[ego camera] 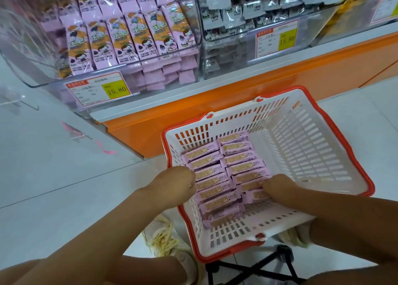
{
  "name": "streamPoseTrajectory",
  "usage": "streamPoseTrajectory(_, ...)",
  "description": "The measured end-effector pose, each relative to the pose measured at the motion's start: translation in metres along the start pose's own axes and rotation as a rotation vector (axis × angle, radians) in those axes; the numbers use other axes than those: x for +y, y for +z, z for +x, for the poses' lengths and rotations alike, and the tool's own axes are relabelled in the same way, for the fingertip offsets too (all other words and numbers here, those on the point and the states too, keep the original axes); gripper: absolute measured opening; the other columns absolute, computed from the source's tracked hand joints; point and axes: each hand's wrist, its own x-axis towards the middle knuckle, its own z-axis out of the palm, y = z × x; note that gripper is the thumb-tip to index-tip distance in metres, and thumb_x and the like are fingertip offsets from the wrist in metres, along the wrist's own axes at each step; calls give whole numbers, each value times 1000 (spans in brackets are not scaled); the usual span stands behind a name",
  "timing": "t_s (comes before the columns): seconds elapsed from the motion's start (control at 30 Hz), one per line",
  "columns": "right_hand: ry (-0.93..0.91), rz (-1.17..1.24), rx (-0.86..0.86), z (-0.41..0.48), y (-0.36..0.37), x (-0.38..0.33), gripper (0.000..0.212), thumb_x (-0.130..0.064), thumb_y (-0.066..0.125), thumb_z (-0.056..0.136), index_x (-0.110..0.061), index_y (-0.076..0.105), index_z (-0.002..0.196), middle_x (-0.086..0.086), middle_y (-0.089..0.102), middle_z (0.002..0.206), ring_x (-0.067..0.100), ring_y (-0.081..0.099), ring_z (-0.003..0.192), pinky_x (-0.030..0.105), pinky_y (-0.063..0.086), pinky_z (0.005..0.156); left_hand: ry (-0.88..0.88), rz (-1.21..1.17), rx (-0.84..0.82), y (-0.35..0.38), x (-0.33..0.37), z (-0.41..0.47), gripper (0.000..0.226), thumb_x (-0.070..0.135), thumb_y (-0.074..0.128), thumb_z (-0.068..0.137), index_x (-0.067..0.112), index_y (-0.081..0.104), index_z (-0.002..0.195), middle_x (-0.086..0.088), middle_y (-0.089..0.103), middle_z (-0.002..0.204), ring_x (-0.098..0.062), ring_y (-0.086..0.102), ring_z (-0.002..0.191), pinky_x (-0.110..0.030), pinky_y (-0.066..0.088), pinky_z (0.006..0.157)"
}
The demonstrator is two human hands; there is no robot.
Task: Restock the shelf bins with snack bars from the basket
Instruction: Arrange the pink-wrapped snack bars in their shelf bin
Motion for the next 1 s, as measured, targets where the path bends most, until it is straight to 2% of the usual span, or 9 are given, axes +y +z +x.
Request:
streamPoseTrajectory(0.23,29,281,-38,-5,-1,10,17,-29,63,83,-20,60,98,-1,67,106,18,63,95,27,51,83,-12,-41,-17,-5,-2,-1,19,26,49,93,15,51,79,-3,52,81,-20,55,76,-34,49,75)
streamPoseTrajectory(0.37,-15,672,31,-23,-28,21,36,-40,76,74,-19,48,65,-6,47,62,9,41,59,22,32,57,3,-171,22,-17,2,-8,25,30,54,94,13,68,107,0,67,106,-14,60,96,-26,48,84)
streamPoseTrajectory(0.5,-158,1217,73,-68,-106,19,40,-38,67,88,-26,41,60,-16,43,47,-2,39,46,14,29,53,-31,-599,37,-37,16,-15,58,45,67,82,21,49,133,10,54,124,-8,54,107,-19,42,89)
streamPoseTrajectory(0.57,-307,1478,10,-83,-130,14,9,-30,62,93,-29,61,83,-27,66,73,-11,60,71,11,42,71,-18,-872,65,-49,25,-18,58,46,68,78,21,54,128,7,58,123,-9,58,106,-23,47,91)
streamPoseTrajectory(0.63,-376,1693,20,-88,-140,7,37,-35,66,84,-16,64,115,-5,70,113,13,65,104,29,48,92,32,-1131,101,-59,31,-23,32,30,67,84,13,64,112,-4,67,111,-14,66,97,-27,54,87)
streamPoseTrajectory(0.77,-363,1933,81,-77,-147,-6,63,-28,67,67,-6,57,126,17,65,120,33,61,109,43,47,98,43,-1374,183,-70,33,-35,25,16,66,86,5,66,108,-7,71,101,-12,69,89,-22,55,77)
streamPoseTrajectory(0.93,-307,2022,306,-65,-165,-7,64,-22,66,71,-29,51,133,31,44,134,55,35,126,63,30,107,45,-1470,219,-79,22,-45,28,9,66,85,7,64,113,-3,72,102,-8,69,86,-19,55,72)
streamPoseTrajectory(0.97,-334,2014,332,-66,-170,-6,58,-23,65,72,-32,55,129,31,44,134,55,37,123,72,12,103,45,-1487,222,-82,19,-47,28,10,66,84,7,65,112,-4,72,104,-10,69,89,-20,55,74)
streamPoseTrajectory(1.0,-337,1988,344,-68,-174,-5,53,-27,65,73,-36,58,125,31,44,134,55,40,118,42,15,79,45,-1506,229,-84,16,-48,27,10,66,85,8,65,111,-6,72,106,-12,69,90,-21,55,75)
